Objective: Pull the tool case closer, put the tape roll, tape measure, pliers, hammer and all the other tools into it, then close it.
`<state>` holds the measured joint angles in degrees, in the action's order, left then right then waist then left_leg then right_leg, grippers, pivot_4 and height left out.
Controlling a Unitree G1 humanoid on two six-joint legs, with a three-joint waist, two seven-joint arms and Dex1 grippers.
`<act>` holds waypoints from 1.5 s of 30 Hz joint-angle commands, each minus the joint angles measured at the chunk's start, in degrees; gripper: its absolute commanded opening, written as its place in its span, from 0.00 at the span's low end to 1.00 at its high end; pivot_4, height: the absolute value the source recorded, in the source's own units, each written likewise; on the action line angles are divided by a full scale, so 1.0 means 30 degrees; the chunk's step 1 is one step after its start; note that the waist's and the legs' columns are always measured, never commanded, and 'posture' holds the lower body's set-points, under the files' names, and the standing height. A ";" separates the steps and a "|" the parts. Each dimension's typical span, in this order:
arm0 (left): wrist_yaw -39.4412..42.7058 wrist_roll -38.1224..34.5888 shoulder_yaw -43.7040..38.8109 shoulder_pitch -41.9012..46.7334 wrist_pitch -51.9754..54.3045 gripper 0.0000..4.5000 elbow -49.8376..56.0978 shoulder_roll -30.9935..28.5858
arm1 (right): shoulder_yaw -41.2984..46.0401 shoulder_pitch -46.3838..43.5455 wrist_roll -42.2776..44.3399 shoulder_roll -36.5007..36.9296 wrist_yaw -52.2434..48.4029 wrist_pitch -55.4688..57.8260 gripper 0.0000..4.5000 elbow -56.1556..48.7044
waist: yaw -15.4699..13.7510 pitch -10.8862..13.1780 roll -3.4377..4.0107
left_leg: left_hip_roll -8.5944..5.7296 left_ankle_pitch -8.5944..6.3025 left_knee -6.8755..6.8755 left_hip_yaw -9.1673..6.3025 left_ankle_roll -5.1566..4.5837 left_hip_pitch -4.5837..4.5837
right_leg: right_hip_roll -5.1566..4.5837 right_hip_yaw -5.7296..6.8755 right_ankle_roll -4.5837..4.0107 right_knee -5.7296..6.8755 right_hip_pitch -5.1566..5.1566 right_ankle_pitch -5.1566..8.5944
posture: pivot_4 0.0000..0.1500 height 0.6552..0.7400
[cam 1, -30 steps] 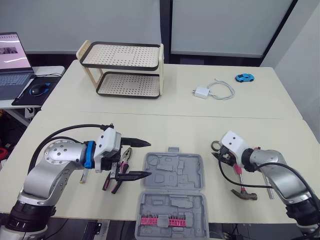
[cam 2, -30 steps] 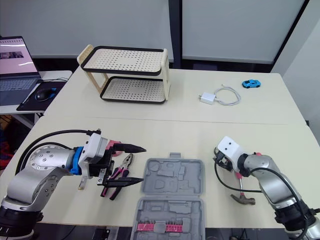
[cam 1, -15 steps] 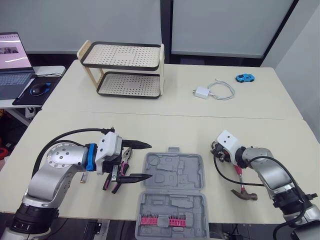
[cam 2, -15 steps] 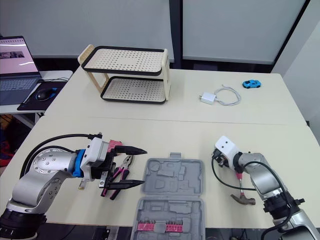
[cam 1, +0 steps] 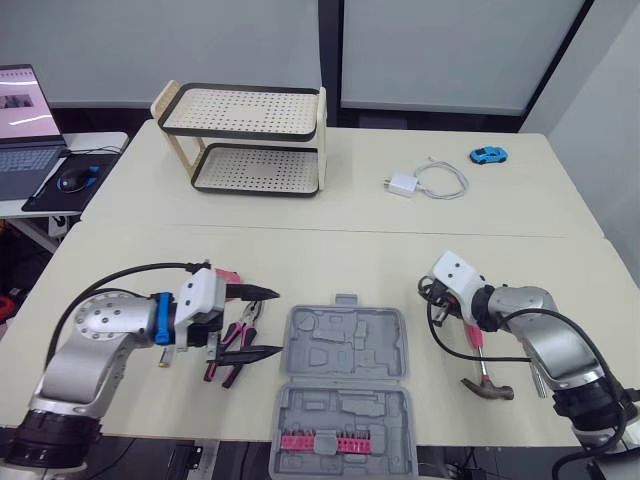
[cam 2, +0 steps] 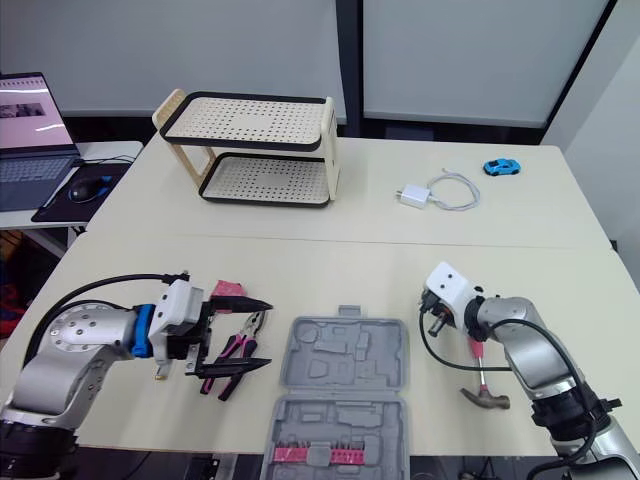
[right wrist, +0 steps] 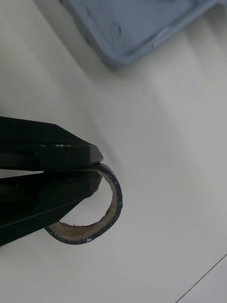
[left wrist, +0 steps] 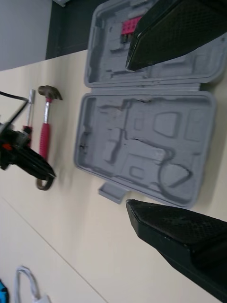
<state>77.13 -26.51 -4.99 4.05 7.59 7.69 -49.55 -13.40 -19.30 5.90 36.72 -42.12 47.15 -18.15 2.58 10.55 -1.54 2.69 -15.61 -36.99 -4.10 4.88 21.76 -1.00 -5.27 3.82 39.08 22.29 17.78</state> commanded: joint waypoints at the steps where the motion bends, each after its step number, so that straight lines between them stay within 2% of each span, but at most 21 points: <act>1: 0.0690 0.0186 -0.1233 -0.0639 -0.1135 1.00 -0.0678 -0.0849 | -0.1161 -0.1220 0.2018 -0.1274 -0.0635 0.2973 0.01 -0.3620 | 0.0138 0.0003 0.0005 | 0.0003 -0.0001 0.0004 -0.0026 -0.0002 -0.0004 | 0.0011 0.0015 -0.0007 0.0000 -0.0001 0.0000 | 1.00 0.94; 5: 0.0892 0.0340 -0.1623 -0.1004 -0.1409 1.00 -0.1072 -0.1501 | -0.2891 -0.2584 0.2712 -0.4663 0.0577 0.4780 0.01 -0.3271 | 0.0212 0.0013 0.0019 | 0.0012 -0.0001 0.0012 -0.0066 -0.0002 0.0015 | 0.0022 0.0049 -0.0024 -0.0010 0.0006 0.0005 | 1.00 0.94; 9: 0.0964 0.0157 -0.1785 -0.1105 -0.0834 1.00 -0.0550 -0.2080 | -0.5126 -0.3414 0.1959 -0.7062 0.1590 0.3912 0.01 -0.0690 | 0.0122 0.0017 0.0018 | -0.0009 -0.0001 0.0008 -0.0063 0.0000 0.0065 | -0.0014 0.0067 -0.0020 -0.0041 0.0023 0.0005 | 1.00 0.94; 12: 0.0841 -0.0020 -0.1857 -0.1141 -0.0393 1.00 -0.0067 -0.2349 | -0.5770 -0.3884 0.1607 -0.8071 0.1974 0.3040 0.01 0.1134 | 0.0152 0.0017 0.0019 | -0.0015 -0.0001 0.0010 -0.0057 0.0000 0.0072 | -0.0024 0.0070 -0.0018 -0.0047 0.0025 0.0005 | 1.00 0.94; 21: 0.0216 -0.0113 -0.1976 -0.1409 0.0910 1.00 0.1596 -0.2526 | -0.6670 -0.4771 0.0997 -0.9654 0.1873 0.0998 0.01 0.4736 | 0.0291 0.0018 0.0022 | -0.0002 -0.0001 0.0012 -0.0070 0.0000 0.0054 | -0.0008 0.0083 -0.0021 -0.0008 0.0029 0.0004 | 1.00 0.94; 45: 0.0025 0.0186 -0.2109 -0.1905 0.0799 1.00 0.1758 -0.2517 | -0.7096 -0.5218 -0.0073 -1.0479 0.1205 -0.0333 0.01 0.7165 | 0.0298 0.0018 0.0022 | -0.0002 0.0000 0.0007 -0.0080 0.0001 0.0050 | -0.0007 0.0095 -0.0024 0.0002 0.0025 0.0003 | 1.00 0.94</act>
<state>77.32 -25.89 -9.40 -1.77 10.63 11.76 -56.23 -35.37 -33.93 5.70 6.04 -38.05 46.63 4.30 3.47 10.61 -1.48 2.68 -15.61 -36.97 -4.35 4.89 21.91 -1.02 -4.98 3.75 39.09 22.36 17.78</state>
